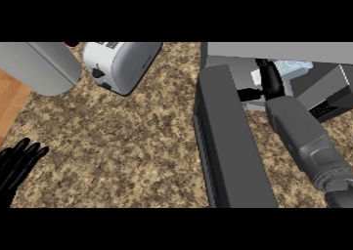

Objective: Pick up the milk, place it into the microwave and close the microwave

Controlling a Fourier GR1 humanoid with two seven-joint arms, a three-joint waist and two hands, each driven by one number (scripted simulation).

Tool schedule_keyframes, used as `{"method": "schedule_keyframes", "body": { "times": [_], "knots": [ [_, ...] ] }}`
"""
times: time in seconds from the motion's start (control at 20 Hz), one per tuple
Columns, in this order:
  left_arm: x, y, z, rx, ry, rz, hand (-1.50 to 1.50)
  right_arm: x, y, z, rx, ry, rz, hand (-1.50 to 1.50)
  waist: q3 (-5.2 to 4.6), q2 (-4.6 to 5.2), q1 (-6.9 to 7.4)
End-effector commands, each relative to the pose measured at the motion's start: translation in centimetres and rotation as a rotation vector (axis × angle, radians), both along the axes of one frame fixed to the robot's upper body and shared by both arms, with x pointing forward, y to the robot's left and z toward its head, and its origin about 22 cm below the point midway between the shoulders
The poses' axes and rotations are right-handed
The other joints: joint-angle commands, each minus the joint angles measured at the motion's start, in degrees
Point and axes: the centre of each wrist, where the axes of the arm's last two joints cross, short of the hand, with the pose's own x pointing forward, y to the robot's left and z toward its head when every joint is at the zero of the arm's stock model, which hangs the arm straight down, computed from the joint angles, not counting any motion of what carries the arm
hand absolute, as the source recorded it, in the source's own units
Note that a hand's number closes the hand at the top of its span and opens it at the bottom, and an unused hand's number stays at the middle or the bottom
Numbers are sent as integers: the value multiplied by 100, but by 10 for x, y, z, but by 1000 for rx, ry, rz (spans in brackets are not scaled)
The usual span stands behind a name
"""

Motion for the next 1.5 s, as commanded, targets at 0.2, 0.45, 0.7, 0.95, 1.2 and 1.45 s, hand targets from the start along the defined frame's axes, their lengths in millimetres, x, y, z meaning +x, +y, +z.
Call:
{"method": "schedule_keyframes", "body": {
  "times": [0.2,0.45,0.7,0.95,1.2,1.45],
  "knots": [
    [14,-43,-3,-9,30,-95,150,-24,-9,-37,212,98,142,-150,-8,-94,-213],
    [12,-46,-16,-27,81,-103,150,-48,-37,-63,312,134,203,-150,-16,-153,-295],
    [16,-76,-7,-18,97,-155,150,-75,-37,-94,314,135,188,-150,-19,-184,-354],
    [39,-103,-2,52,90,-215,150,-99,-56,-110,293,164,202,-150,-26,-226,-489],
    [50,-114,-6,83,58,-197,150,-133,-91,-122,294,175,155,-150,-33,-259,-569],
    [74,-162,-17,191,41,-294,150,-158,-109,-128,308,178,159,-150,-34,-257,-627]
  ]
}}
